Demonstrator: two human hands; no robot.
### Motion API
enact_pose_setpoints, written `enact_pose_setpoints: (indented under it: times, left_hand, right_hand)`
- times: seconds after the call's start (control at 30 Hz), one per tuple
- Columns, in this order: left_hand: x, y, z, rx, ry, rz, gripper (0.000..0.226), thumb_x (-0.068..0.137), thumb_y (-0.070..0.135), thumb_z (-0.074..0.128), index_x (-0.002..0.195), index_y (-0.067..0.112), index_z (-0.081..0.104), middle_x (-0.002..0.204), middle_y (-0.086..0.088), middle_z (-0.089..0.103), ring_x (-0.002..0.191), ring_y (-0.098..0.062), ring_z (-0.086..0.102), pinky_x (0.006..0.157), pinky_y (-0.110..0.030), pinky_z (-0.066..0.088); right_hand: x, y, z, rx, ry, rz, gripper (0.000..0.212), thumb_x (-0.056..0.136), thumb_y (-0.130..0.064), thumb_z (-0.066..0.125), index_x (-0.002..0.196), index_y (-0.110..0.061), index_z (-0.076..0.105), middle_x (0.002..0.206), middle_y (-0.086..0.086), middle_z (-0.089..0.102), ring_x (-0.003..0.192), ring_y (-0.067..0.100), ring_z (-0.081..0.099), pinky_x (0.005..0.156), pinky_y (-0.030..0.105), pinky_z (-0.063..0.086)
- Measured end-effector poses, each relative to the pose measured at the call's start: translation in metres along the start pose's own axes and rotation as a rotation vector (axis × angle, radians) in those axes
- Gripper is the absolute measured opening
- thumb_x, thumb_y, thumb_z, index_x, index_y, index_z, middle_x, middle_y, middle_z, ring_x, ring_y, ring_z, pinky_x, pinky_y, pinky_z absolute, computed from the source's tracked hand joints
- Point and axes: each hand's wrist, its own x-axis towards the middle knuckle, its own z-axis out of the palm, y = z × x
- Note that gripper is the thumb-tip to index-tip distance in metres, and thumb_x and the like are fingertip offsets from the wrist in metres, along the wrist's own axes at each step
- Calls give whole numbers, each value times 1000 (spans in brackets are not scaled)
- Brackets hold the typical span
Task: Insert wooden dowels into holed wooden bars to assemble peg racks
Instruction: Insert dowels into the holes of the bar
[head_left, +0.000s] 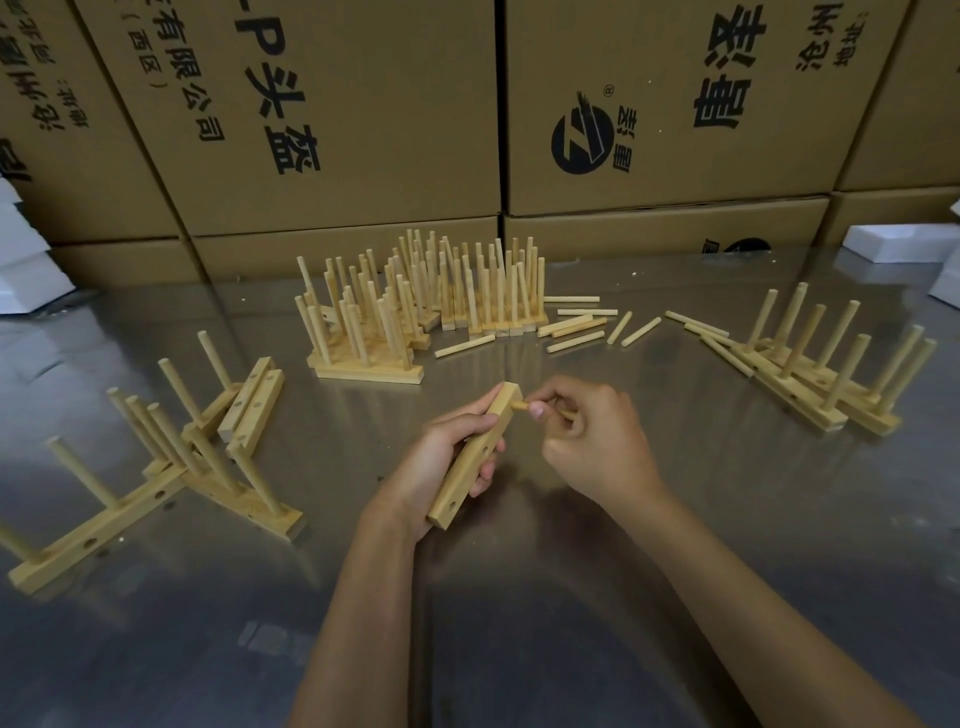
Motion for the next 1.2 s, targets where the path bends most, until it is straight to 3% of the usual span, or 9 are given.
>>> enact_pose_setpoints:
  times: [0.13,0.27,0.4,0.5,0.6,0.8,1.0,1.1,1.2]
  left_hand:
    - [2,0,1,1,22,4,42,99,14,50,137,28,60,76,-6,57,56,-14,48,45,-24,39]
    - [7,-1,6,-48,79,38,39,99,16,52,134,28,62,75,-7,59,56,-15,52,45,-25,41]
    - [12,-1,1,-316,254,140,39,102,16,46,140,22,55,71,-5,58,56,-14,53,45,-26,45]
    - [13,1,-11,-568,365,178,34,101,19,48,133,16,58,69,-2,60,56,-12,53,46,-24,45]
    - [10,0,-20,-747,400,187,26,99,19,50,121,12,62,72,-3,60,55,-12,51,51,-24,41]
    - [10,0,-26,-863,448,176,20,96,21,52,110,10,62,72,-3,59,55,-13,49,58,-28,37]
    - [11,-1,-28,-874,400,165,20,97,21,50,113,11,59,75,-3,57,58,-13,48,62,-28,37]
    - [12,-1,-26,-868,404,160,22,97,21,51,115,11,59,73,-4,58,56,-13,49,62,-28,38]
    - [11,0,-26,-859,416,156,24,97,21,51,117,10,59,73,-4,59,56,-14,49,61,-28,39]
  right_hand:
    - [1,2,1,133,-29,96,14,87,-12,65,79,-21,71,63,0,63,48,5,42,47,16,28]
    - [11,-3,-7,327,-70,226,14,91,-32,68,88,-20,74,61,-4,67,53,0,54,51,14,42]
    - [19,3,-19,669,78,406,37,98,-49,51,97,-17,68,75,7,74,62,15,64,51,33,55]
    - [23,17,-2,311,120,290,14,97,-21,53,101,-21,66,94,0,73,93,19,65,80,34,52]
    - [38,21,39,-51,-131,151,44,91,-11,51,133,-23,55,132,2,59,128,23,48,108,38,36]
    - [110,9,92,-491,-419,8,71,93,-22,52,155,-30,20,162,-7,19,146,27,20,113,47,28]
    - [122,14,111,-557,-310,-128,37,91,-9,51,127,-16,55,133,2,45,124,26,45,89,42,45]
    - [109,22,106,-457,-209,-132,14,96,-14,49,106,-14,58,114,4,50,114,24,47,79,35,41]
    - [100,21,102,-477,-116,-143,15,95,-19,52,109,-14,55,114,5,47,110,24,45,81,39,44]
